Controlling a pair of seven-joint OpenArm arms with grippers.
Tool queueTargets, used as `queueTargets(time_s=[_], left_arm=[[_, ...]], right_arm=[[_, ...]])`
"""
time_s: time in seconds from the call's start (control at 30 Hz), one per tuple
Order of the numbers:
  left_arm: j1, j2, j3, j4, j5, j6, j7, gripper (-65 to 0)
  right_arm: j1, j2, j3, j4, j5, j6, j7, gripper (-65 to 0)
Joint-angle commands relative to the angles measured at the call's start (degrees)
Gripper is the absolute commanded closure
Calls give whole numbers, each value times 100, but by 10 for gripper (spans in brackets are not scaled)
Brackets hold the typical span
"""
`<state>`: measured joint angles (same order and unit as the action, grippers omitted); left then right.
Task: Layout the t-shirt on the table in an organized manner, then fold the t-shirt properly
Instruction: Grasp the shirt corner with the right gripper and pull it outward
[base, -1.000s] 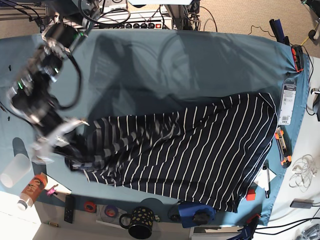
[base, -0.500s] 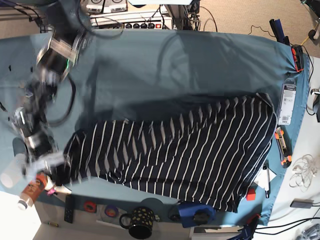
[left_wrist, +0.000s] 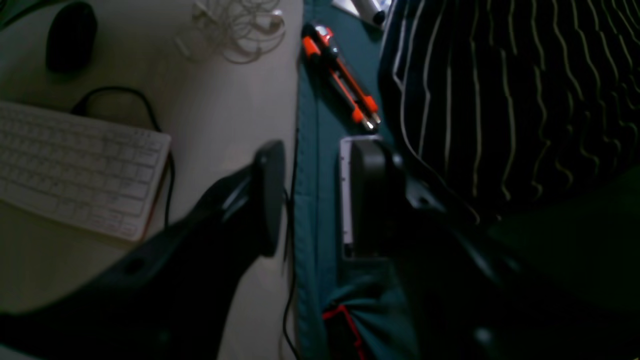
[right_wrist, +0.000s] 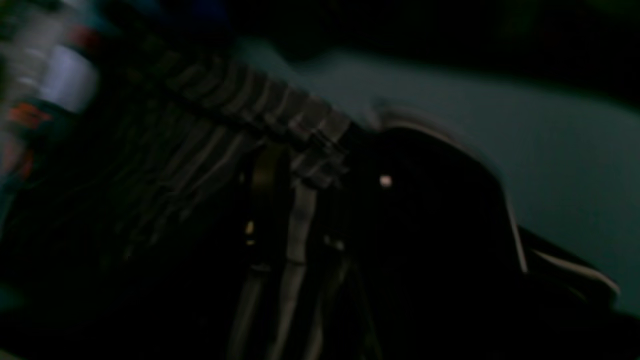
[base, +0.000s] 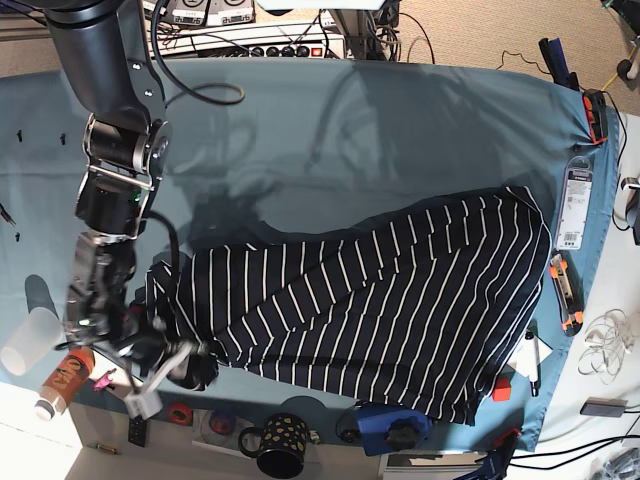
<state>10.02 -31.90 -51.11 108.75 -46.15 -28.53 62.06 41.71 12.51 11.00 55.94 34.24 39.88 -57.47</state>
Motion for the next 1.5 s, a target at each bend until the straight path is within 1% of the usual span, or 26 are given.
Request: queueTargets(time_s=[0.0, 0.07, 0.1, 0.2, 0.23, 0.33, 0.43, 0.53, 0.63, 0.67, 0.7, 0.77, 0.83, 0.87, 0.93, 1.0, 1.03, 1.13, 1.23, 1.33, 1.43, 1.47], left_arm=[[-35, -140, -50, 76, -83, -4, -166, -217], [-35, -142, -50, 76, -83, -2, -164, -217], [-35, -142, -50, 76, -83, -4, -166, -217], [-35, -140, -50, 76, -83, -4, -164, -217], [-35, -140, -50, 76, -85, -4, -168, -217], [-35, -140, -50, 76, -103, -4, -168, -217], [-35, -140, -50, 76, -105, -4, -208, -217], [-35, -140, -50, 76, -105, -4, -205, -217], [-35, -140, -50, 76, -103, -2, -208, -217], [-35, -140, -50, 76, -105, -2, -205, -217], [-35, -133, -50, 76, -105, -2, -208, -217], [-35, -120, -50, 76, -105, -2, -205, -217], [-35, -109, -50, 76, -105, -2, -205, -217], [-35, -109, -50, 76, -105, -2, -208, -217], [-35, -109, -50, 76, -105, -2, -205, -217], [-37, -109, -50, 76, -105, -2, -208, -217], [-37, -109, -48, 76, -105, -2, -208, -217], [-37, -109, -50, 76, -105, -2, -205, -217], [-35, -109, -50, 76, -105, 0, -205, -217], [-35, -109, -48, 76, -105, 0, -205, -217], [-35, -109, -48, 76, -105, 0, -208, -217], [-35, -109, -50, 76, -105, -2, -205, -217]], right_arm=[[208, 144, 188, 348, 446, 12, -17, -221], [109, 162, 608, 916, 975, 12, -369, -221], [42, 160, 859, 1244, 1102, 12, -555, -221], [-205, 160, 1519, 2140, 1132, 12, -1147, -221], [-319, 160, 1698, 2343, 1119, 12, -1270, -221], [-804, 164, 2081, 2645, 1073, 12, -1318, -221], [-1414, 160, 2236, 2647, 1060, -179, -1305, -221], [-2002, 162, 2214, 2647, 918, -173, -1390, -223], [-2474, 160, 2079, 2645, 901, -103, -1405, -228], [-2588, 160, 2006, 2645, 859, -87, -1346, -228], [-2682, 160, 1926, 2645, 765, -90, -1163, -228], [-2850, 160, 1742, 2645, 551, -105, -557, -228], [-2970, 155, 1541, 2645, 409, -269, 125, -229], [-2999, 144, 1432, 2645, 380, -407, 334, -229], [-2983, 70, 1215, 2645, 177, -699, 472, -229], [-2955, -66, 1012, 2640, -234, -909, 584, -229], [-2949, -149, 914, 2610, -393, -977, 697, -229], [-2931, -382, 688, 2393, -590, -1091, 1056, -229], [-2852, -636, 667, 2129, -944, -1279, 1211, -229], [-2723, -748, 671, 1838, -1078, -1294, 1303, -229], [-2577, -763, 671, 1644, -1075, -1292, 1292, -227], [-2546, -761, 671, 1635, -1075, -1290, 1276, -216]])
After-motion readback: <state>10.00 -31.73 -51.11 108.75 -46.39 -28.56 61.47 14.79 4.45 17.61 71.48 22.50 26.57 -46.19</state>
